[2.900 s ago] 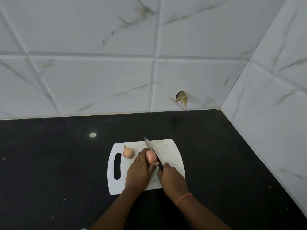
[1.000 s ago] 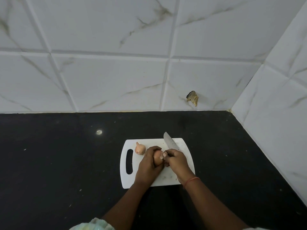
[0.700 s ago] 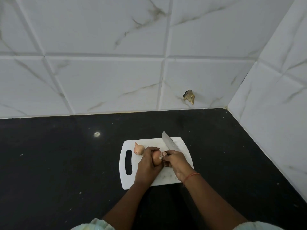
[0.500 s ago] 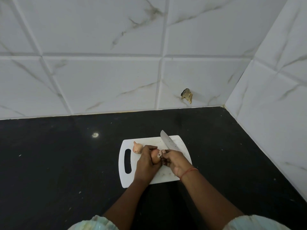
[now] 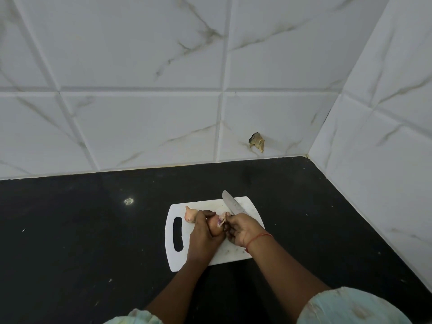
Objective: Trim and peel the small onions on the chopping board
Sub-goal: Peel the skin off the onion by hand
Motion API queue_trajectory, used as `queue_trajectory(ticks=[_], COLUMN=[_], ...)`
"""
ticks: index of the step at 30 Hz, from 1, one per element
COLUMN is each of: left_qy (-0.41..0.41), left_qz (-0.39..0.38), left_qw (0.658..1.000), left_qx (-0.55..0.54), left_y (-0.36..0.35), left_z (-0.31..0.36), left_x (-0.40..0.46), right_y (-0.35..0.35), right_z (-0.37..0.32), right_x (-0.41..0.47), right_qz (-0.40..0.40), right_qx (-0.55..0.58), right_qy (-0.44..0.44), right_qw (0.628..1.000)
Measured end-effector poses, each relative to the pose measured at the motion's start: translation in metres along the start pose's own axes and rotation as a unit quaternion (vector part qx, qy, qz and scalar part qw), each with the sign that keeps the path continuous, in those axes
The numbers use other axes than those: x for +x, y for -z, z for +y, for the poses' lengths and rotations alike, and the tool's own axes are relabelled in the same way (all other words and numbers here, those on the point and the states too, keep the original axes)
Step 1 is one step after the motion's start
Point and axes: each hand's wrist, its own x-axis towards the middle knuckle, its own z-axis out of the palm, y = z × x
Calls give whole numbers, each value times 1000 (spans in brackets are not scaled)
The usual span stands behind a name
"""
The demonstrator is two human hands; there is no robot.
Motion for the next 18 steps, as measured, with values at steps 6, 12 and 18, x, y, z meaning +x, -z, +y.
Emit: queue_trajectory(ticks=[6,12,18], left_qy=[-29,67,229], left_qz=[19,-51,-108], left_qw=[998,956,902], left_qx=[-53,-282,-349], left_y=[-3,9,24], left_z=[6,60,94], left_x=[-2,-3,2], right_y=[3,10,12], right_z=[-7,-29,-39], right_x=[-13,-41,-61], right_qz=[-14,-65,-90], right_qx=[-25,-50,-71], right_qy=[21,169,206], right_qw=[999,982,972])
